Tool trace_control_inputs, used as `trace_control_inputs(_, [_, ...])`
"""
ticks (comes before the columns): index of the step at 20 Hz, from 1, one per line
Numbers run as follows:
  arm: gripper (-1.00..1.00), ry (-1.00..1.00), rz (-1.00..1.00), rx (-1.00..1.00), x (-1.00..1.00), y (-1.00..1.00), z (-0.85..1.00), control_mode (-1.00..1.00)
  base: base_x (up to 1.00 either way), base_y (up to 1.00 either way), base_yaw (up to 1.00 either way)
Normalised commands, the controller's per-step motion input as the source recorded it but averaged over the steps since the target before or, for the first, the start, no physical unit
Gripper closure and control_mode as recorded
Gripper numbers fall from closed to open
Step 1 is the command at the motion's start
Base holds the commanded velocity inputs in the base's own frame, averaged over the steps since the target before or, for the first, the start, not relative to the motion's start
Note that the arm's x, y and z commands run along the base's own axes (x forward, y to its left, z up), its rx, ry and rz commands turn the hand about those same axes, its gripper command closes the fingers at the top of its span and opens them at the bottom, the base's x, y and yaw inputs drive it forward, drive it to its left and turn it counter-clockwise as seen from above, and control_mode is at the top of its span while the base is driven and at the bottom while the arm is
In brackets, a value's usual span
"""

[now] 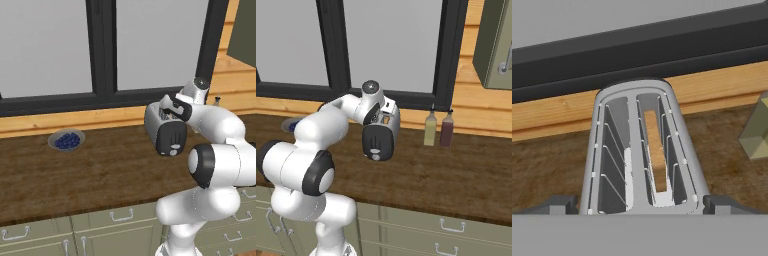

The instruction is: Start the toaster. Once the lever pops up, take the bread to the plate on the dining counter.

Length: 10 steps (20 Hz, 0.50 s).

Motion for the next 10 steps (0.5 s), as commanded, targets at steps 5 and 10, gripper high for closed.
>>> trace_control_inputs(5, [-1.0, 0.0, 0.0, 0.0, 0.0, 0.0, 0.0, -1.0, 0.0, 0.0, 0.0])
trace_control_inputs(10, [-1.0, 0.0, 0.0, 0.0, 0.0, 0.0, 0.0, -1.0, 0.0, 0.0, 0.0])
